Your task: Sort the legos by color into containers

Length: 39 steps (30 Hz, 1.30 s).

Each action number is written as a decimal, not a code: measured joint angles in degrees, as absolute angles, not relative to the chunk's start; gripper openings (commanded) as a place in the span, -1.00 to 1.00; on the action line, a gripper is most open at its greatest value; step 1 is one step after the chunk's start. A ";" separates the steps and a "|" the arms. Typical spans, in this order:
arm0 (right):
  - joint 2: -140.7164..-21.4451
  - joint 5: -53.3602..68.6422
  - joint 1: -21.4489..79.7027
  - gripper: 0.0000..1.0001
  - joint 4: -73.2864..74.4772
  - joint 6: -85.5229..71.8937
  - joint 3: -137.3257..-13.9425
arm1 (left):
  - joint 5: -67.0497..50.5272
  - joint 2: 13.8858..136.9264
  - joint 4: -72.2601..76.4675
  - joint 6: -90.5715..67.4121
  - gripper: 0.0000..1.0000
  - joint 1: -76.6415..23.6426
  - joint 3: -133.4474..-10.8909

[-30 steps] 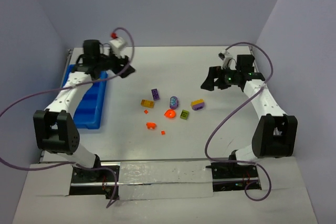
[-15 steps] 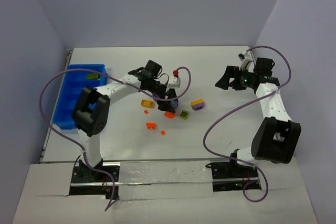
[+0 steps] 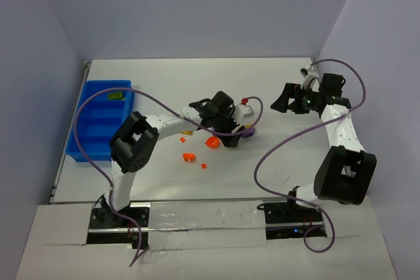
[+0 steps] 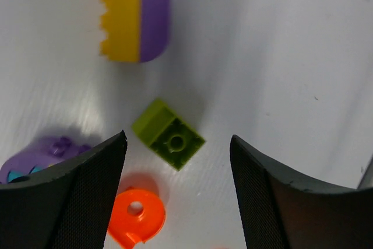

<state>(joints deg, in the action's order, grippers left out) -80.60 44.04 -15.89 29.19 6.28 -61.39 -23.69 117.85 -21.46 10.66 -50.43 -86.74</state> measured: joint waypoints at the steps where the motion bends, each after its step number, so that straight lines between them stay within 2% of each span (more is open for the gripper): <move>1: -80.60 44.11 -16.02 0.99 29.19 6.28 -61.39 | -21.05 117.81 -21.52 8.01 0.57 -50.47 -86.74; 8: -80.60 44.84 -16.39 1.00 29.17 6.23 -61.39 | -6.01 117.75 -23.67 -7.44 0.59 -52.20 -87.13; 19: -80.60 45.56 -16.38 1.00 29.15 6.24 -61.39 | -1.47 117.83 -24.73 -14.64 0.56 -55.28 -87.40; 25: -80.60 45.61 -16.40 1.00 29.16 6.23 -61.39 | -0.04 120.04 -25.33 -16.07 0.28 -56.77 -89.64; 32: -80.60 45.78 -16.40 1.00 29.15 5.97 -61.39 | 2.38 123.30 -26.46 -17.25 0.07 -57.30 -91.63; 35: -80.60 45.89 -16.40 0.99 29.15 5.82 -61.39 | 3.39 123.46 -26.78 -17.34 -0.30 -57.27 -91.94; 37: -80.60 45.98 -16.40 1.00 29.15 5.82 -61.39 | 4.10 123.43 -26.89 -17.03 -0.86 -57.25 -91.92; 39: -80.60 45.98 -16.40 1.00 29.15 5.82 -61.39 | 4.37 123.19 -26.81 -16.13 -1.00 -56.96 -91.72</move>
<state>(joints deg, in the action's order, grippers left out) -80.60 45.98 -16.40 29.15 5.82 -61.39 4.37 123.19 -26.81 -16.13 -56.96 -91.72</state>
